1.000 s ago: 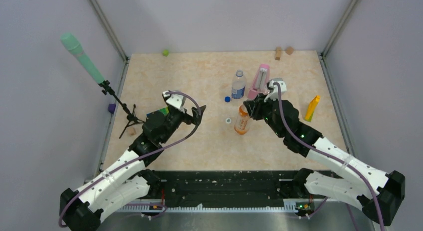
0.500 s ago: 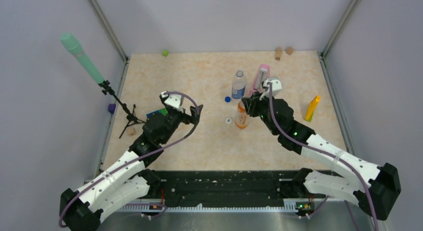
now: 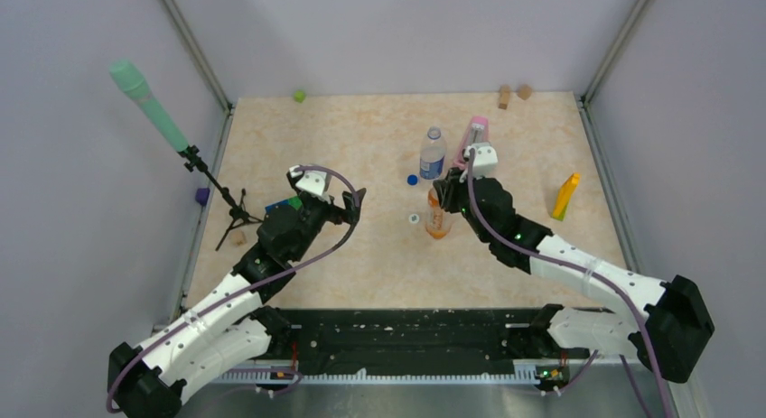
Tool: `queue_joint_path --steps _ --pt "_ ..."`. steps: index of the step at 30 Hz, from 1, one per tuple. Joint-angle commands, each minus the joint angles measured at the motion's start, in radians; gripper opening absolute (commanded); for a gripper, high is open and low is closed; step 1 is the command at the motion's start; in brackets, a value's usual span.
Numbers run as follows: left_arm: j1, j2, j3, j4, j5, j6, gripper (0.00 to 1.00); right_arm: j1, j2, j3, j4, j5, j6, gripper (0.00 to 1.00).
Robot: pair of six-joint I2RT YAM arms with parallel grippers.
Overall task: Unscrew the bottle caps
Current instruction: Place the plastic bottle at the center of the board.
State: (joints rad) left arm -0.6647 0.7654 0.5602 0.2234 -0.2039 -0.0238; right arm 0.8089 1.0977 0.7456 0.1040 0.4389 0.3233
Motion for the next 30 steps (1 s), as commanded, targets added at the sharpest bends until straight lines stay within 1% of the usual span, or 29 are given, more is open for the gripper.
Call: queue_joint_path --steps 1,5,12,16,18,27,29,30 --pt "0.0 -0.008 -0.001 0.016 -0.015 0.002 0.99 0.01 0.004 0.001 0.048 0.043 0.035 0.0" --pt "0.0 -0.005 0.0 0.013 -0.016 0.005 0.99 0.009 0.01 -0.002 0.049 0.056 0.05 0.0" --pt "0.001 -0.007 0.0 0.004 -0.017 0.005 0.99 0.01 0.01 -0.019 0.044 0.088 0.077 0.08" --pt "0.0 0.0 0.0 0.007 -0.011 0.007 0.99 0.01 0.007 -0.047 0.069 0.088 0.087 0.16" --pt "0.0 0.006 0.002 0.007 -0.003 0.008 0.99 0.009 0.01 -0.056 0.072 0.088 0.095 0.22" --pt "0.001 0.019 0.005 0.001 0.01 0.008 0.99 0.01 0.006 -0.038 0.051 0.072 0.087 0.35" --pt "0.0 0.019 0.006 -0.001 0.011 0.011 0.99 0.01 0.006 -0.033 0.052 0.06 0.078 0.41" --pt "0.0 0.019 0.006 -0.001 0.011 0.012 0.99 0.009 0.006 -0.029 0.05 0.057 0.075 0.43"
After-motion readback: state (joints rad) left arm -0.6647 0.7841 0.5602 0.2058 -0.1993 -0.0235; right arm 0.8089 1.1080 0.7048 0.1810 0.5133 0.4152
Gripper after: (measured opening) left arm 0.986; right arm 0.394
